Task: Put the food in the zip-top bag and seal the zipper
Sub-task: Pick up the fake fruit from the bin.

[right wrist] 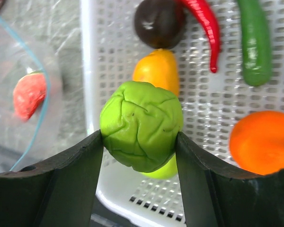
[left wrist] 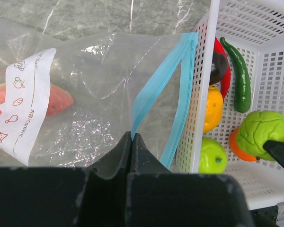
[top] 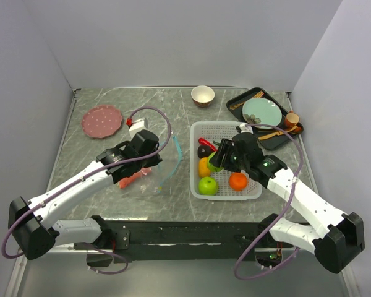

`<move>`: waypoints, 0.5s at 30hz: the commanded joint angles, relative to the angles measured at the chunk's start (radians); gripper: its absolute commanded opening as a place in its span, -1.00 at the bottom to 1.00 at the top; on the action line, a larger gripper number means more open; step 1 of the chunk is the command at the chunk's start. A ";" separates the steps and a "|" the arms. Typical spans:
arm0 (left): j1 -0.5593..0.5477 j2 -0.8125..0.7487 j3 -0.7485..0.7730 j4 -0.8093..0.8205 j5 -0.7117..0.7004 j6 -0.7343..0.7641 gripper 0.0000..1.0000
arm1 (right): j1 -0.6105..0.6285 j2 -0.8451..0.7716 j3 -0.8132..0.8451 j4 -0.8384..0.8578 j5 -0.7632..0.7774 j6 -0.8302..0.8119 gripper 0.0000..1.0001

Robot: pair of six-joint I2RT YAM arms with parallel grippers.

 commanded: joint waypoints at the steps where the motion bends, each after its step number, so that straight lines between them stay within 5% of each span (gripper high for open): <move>1: -0.001 0.002 -0.003 0.032 0.009 0.017 -0.99 | -0.002 -0.013 0.037 0.058 -0.082 -0.003 -0.24; 15: -0.001 0.014 -0.017 0.052 0.023 0.020 -0.99 | 0.044 -0.001 0.072 0.211 -0.286 0.026 -0.24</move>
